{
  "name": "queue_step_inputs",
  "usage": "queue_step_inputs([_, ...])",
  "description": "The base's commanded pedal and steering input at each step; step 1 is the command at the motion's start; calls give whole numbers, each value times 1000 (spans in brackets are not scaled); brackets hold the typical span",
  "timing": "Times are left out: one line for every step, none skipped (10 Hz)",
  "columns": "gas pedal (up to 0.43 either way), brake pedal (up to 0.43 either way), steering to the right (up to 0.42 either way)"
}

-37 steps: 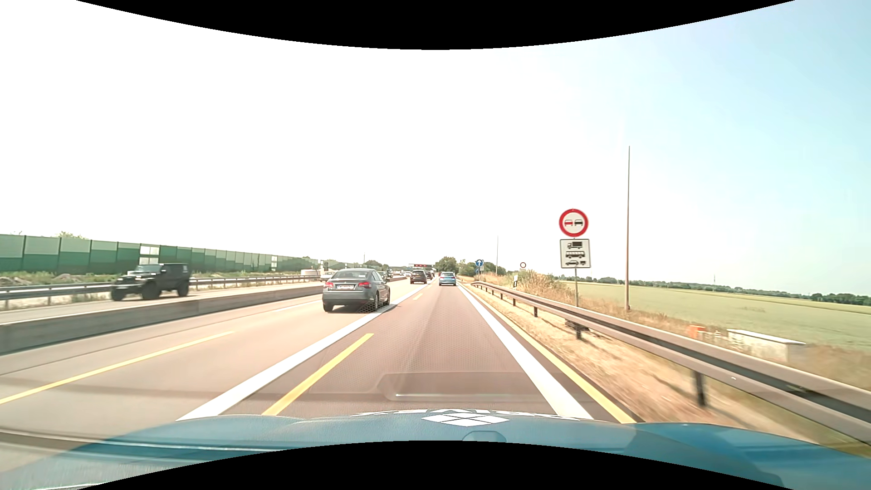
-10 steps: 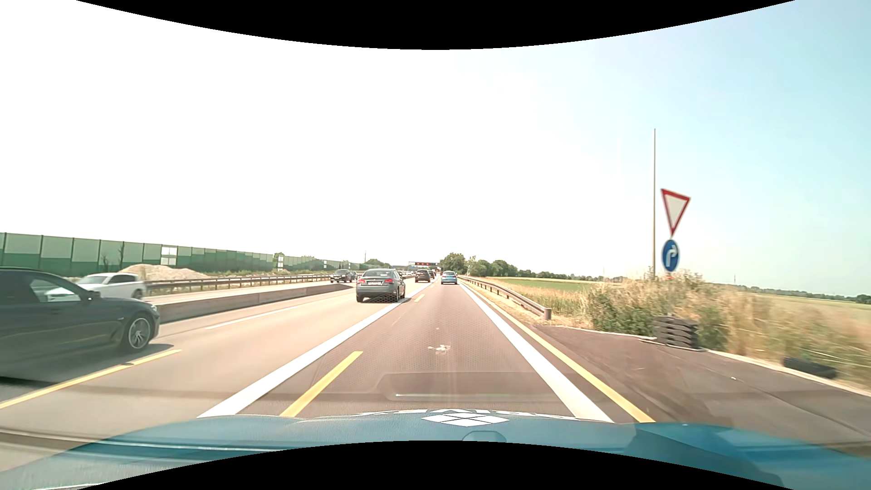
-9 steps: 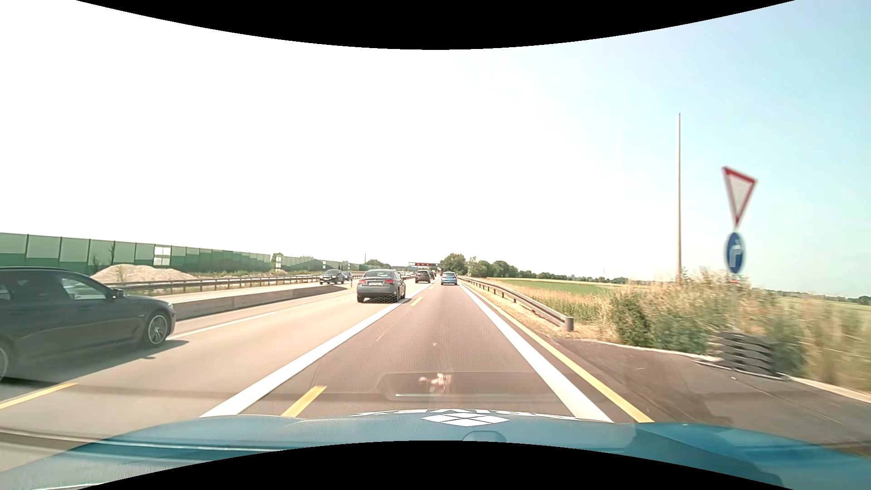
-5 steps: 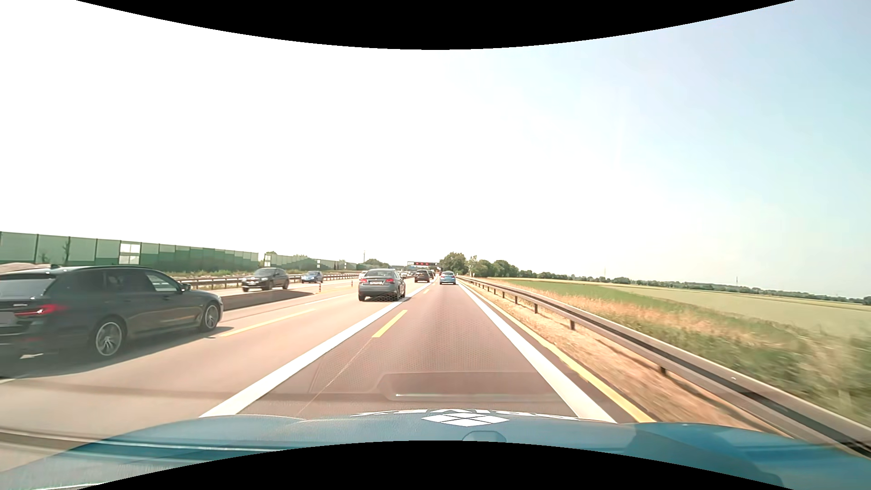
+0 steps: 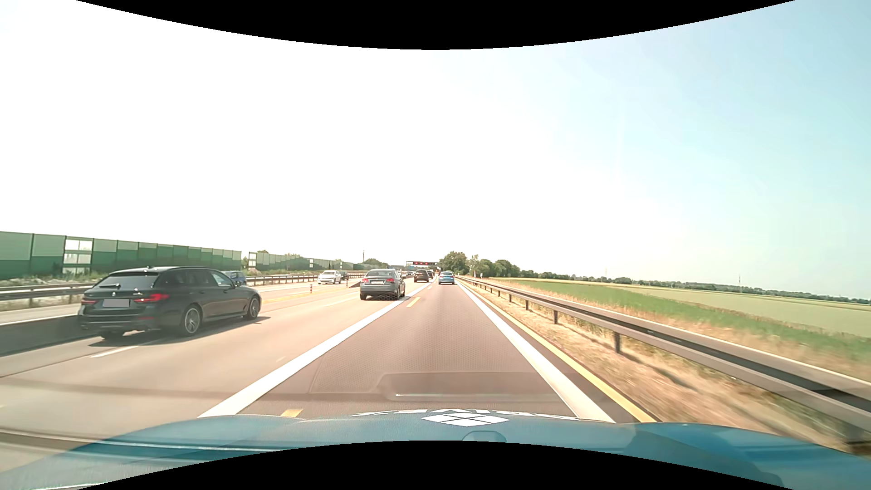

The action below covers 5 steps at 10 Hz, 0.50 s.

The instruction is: Follow the waypoints while adhering to traffic rules and regulations

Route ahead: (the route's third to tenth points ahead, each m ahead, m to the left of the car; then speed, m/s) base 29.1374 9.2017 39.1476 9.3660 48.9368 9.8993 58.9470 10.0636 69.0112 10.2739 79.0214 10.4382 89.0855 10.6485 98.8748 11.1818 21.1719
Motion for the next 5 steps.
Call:
queue_step_inputs([177,0,-1])
queue_step_inputs([177,0,-1])
queue_step_inputs([177,0,-1])
queue_step_inputs([177,0,-1])
queue_step_inputs([177,0,-1])
